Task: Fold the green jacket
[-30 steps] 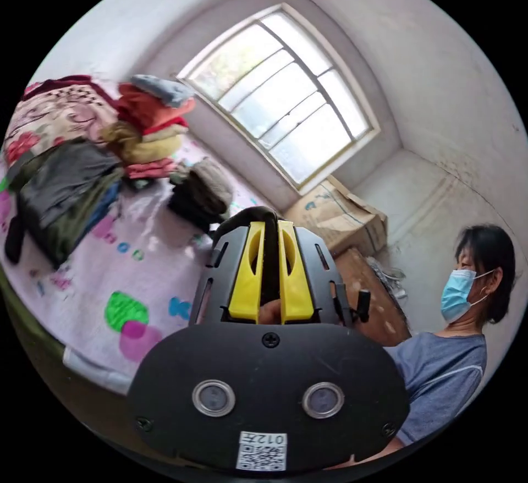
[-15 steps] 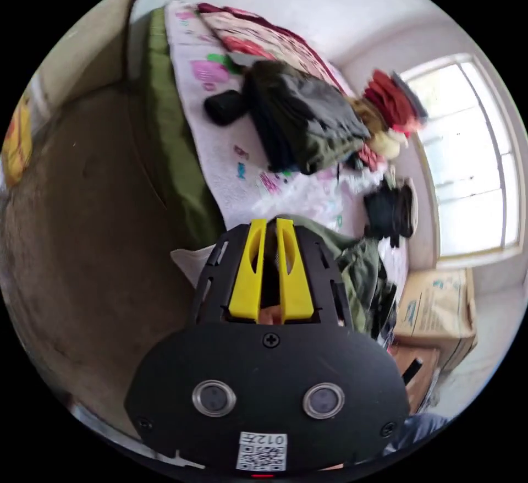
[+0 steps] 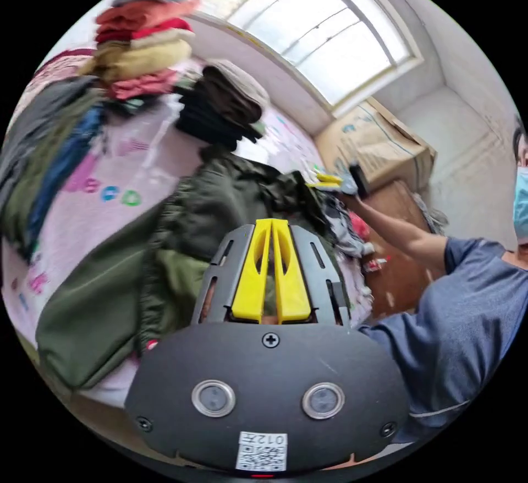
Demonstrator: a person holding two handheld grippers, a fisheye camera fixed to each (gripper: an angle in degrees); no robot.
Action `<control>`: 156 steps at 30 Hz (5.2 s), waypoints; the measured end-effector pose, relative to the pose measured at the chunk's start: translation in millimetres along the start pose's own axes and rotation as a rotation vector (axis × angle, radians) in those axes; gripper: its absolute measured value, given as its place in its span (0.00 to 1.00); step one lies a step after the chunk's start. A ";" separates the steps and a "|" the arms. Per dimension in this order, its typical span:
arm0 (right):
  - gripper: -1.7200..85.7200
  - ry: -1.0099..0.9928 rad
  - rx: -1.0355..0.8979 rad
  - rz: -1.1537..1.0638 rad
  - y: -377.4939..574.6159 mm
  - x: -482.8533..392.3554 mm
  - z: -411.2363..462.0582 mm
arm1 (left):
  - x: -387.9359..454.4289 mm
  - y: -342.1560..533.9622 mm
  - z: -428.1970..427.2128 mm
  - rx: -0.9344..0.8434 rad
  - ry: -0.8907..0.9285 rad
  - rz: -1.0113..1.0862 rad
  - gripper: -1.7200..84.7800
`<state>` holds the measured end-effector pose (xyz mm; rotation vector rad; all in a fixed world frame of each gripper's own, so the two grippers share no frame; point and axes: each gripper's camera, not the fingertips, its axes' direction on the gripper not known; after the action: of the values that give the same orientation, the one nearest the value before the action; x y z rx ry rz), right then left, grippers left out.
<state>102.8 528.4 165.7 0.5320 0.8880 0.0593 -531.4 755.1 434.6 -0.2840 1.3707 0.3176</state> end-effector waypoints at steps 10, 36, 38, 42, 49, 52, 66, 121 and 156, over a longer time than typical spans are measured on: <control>0.05 -0.273 -0.188 -0.178 -41.1 53.3 48.2 | 32.4 -37.0 167.1 -0.278 0.116 0.012 0.03; 0.12 -0.354 0.121 0.850 601.3 41.4 -129.6 | 4.9 -110.6 419.5 -0.393 0.084 -0.293 0.05; 0.14 -0.431 0.123 0.858 635.7 8.5 -143.8 | 2.2 -113.6 433.6 -0.382 0.125 -0.310 0.05; 0.17 -0.496 0.014 0.844 697.2 -58.2 -158.5 | -2.2 -119.1 470.1 -0.406 0.199 -0.329 0.04; 0.18 -0.659 -0.037 1.083 810.4 -73.5 -114.3 | 6.1 -145.1 511.6 -0.419 0.167 -0.267 0.02; 0.17 -0.747 0.011 1.149 850.3 -62.0 -92.6 | 5.3 -162.6 512.1 -0.358 0.200 -0.273 0.02; 0.04 -0.934 0.125 1.209 950.5 -27.9 -104.0 | -26.0 -142.3 495.4 -0.432 0.145 -0.391 0.04; 0.08 -0.349 0.075 0.929 630.3 -192.2 -156.0 | 137.4 202.8 360.1 -0.671 -0.204 0.315 0.02; 0.02 -0.429 -0.001 0.137 406.2 -206.8 -176.6 | -49.2 441.7 -56.2 0.313 -0.605 -0.459 0.15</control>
<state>-94.3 900.4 414.2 0.5772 0.4325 0.0672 -759.7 1139.1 467.2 -0.2089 0.7123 -0.1888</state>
